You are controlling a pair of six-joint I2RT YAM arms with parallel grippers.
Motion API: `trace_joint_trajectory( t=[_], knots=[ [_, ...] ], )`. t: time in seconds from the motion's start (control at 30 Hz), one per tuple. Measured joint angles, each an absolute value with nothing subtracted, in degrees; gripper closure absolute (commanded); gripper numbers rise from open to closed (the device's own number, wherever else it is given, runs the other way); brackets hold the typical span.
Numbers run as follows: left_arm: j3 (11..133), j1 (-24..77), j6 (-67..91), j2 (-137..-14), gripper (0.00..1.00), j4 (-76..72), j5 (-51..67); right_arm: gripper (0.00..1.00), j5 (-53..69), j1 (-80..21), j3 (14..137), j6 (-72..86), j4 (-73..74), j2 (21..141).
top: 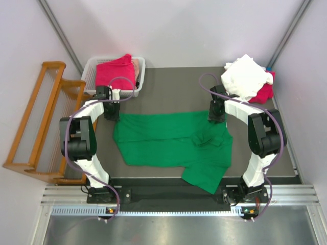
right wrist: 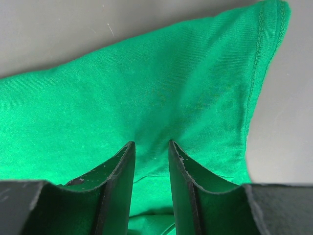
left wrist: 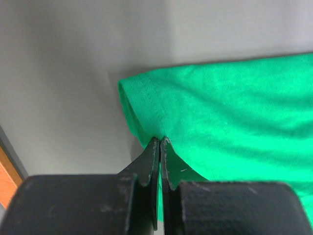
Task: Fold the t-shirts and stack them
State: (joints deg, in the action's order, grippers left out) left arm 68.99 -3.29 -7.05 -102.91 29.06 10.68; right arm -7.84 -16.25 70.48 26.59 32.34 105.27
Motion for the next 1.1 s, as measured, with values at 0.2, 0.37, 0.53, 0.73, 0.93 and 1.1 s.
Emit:
trace_joint_trajectory(
  t=[0.2,0.37,0.53,0.73,0.93,1.1],
  knots=[
    [69.73,-3.29,-5.89,-106.65,0.99,27.53,8.95,0.67,-7.94,-16.25,70.5,26.59,32.29,105.27],
    [73.03,-3.27,-5.43,-109.32,0.99,27.51,7.68,0.67,-8.34,-16.25,70.67,26.61,32.23,105.3],
    [75.0,-3.29,-5.23,-110.8,0.99,27.44,7.44,0.66,-8.47,-16.25,72.97,26.61,32.18,105.95],
    [76.44,-3.29,-4.62,-111.79,0.97,27.42,7.44,0.67,-8.71,-15.33,76.77,26.63,31.42,109.36],
    [76.64,-3.33,-5.13,-111.7,0.57,27.64,7.97,0.64,-8.71,-13.32,76.93,26.61,31.55,110.3],
    [74.43,-3.66,-6.81,-107.5,0.41,29.78,7.84,0.6,-9.15,-14.17,75.94,26.3,31.57,108.01]
  ],
)
